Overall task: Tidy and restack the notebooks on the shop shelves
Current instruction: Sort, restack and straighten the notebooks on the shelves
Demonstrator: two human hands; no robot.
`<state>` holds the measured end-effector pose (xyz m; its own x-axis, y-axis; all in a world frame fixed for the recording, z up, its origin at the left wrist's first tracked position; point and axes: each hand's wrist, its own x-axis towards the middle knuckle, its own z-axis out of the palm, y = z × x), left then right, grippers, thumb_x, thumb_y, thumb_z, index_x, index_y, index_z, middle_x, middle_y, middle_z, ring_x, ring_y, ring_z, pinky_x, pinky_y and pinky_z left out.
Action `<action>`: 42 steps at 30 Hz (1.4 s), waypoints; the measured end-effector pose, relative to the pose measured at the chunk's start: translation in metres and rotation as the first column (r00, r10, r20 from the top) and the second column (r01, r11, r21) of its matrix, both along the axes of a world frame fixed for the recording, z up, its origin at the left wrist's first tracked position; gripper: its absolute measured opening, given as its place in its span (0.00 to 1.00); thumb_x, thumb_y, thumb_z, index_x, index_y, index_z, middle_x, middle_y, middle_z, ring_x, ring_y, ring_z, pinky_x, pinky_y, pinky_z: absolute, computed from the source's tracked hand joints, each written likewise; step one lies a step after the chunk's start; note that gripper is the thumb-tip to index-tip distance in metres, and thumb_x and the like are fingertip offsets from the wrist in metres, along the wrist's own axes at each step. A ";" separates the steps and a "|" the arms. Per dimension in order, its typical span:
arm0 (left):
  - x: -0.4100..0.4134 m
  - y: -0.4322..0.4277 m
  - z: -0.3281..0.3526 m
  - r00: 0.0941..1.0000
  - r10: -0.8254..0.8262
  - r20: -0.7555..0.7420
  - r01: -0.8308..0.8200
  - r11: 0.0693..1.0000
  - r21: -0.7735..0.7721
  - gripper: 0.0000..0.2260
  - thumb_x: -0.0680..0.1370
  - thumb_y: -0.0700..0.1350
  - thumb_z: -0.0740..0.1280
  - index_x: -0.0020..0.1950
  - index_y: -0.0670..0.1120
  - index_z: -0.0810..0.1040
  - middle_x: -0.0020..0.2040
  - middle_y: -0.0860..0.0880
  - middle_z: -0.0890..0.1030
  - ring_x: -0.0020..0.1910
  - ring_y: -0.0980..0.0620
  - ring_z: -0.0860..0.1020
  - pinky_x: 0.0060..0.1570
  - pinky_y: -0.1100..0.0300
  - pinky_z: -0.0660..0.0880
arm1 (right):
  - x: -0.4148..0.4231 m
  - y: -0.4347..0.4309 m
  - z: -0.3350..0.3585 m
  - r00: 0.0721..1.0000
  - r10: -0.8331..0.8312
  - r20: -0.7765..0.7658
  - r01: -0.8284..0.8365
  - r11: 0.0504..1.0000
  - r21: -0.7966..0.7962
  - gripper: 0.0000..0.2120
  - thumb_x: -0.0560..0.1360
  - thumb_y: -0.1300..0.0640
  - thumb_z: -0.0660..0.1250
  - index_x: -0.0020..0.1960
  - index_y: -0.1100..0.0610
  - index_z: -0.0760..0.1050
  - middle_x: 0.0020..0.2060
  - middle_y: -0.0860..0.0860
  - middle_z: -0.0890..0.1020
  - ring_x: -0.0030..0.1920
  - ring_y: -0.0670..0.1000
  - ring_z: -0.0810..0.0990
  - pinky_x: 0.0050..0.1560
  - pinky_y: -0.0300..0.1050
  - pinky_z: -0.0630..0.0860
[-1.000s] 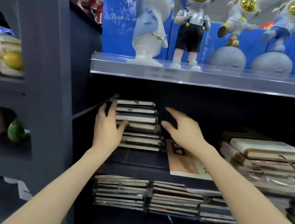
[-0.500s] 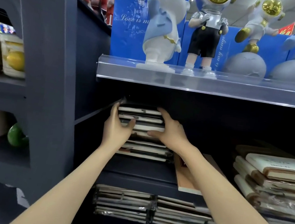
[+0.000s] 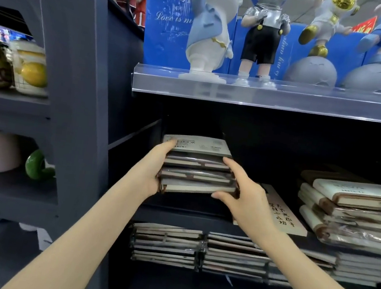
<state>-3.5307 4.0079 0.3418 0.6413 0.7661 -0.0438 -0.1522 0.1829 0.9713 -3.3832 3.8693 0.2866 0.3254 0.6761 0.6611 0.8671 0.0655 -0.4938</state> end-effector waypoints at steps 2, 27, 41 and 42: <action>-0.005 -0.003 -0.001 0.996 -0.079 0.050 0.082 0.994 -0.066 0.17 0.76 0.56 0.65 0.53 0.44 0.81 0.44 0.43 0.85 0.42 0.44 0.84 0.43 0.51 0.79 | -0.001 -0.008 -0.010 0.999 0.017 -0.028 -0.017 1.000 -0.007 0.33 0.72 0.59 0.73 0.71 0.42 0.63 0.59 0.37 0.76 0.59 0.39 0.75 0.64 0.36 0.71; -0.004 -0.150 -0.061 0.969 -0.148 0.200 0.046 0.897 0.441 0.24 0.68 0.41 0.75 0.62 0.39 0.74 0.50 0.45 0.84 0.50 0.47 0.83 0.44 0.57 0.79 | 0.017 -0.141 0.011 0.779 0.465 -0.420 -0.404 0.885 0.231 0.39 0.68 0.51 0.74 0.74 0.48 0.60 0.66 0.52 0.74 0.64 0.55 0.75 0.59 0.61 0.75; 0.066 -0.091 -0.035 0.955 -0.110 0.277 -0.033 0.885 0.464 0.36 0.67 0.50 0.76 0.71 0.52 0.65 0.58 0.56 0.80 0.59 0.54 0.78 0.54 0.60 0.76 | 0.070 -0.085 0.014 0.814 0.410 -0.412 -0.379 0.912 0.159 0.38 0.72 0.49 0.71 0.76 0.43 0.56 0.70 0.45 0.70 0.70 0.48 0.69 0.69 0.58 0.67; 0.068 -0.090 -0.032 0.948 -0.116 0.297 -0.033 0.890 0.454 0.37 0.66 0.54 0.77 0.72 0.53 0.65 0.61 0.54 0.79 0.61 0.53 0.77 0.58 0.57 0.75 | 0.069 -0.084 0.017 0.805 0.414 -0.426 -0.378 0.910 0.171 0.36 0.73 0.49 0.70 0.75 0.44 0.56 0.70 0.45 0.70 0.69 0.47 0.70 0.69 0.56 0.67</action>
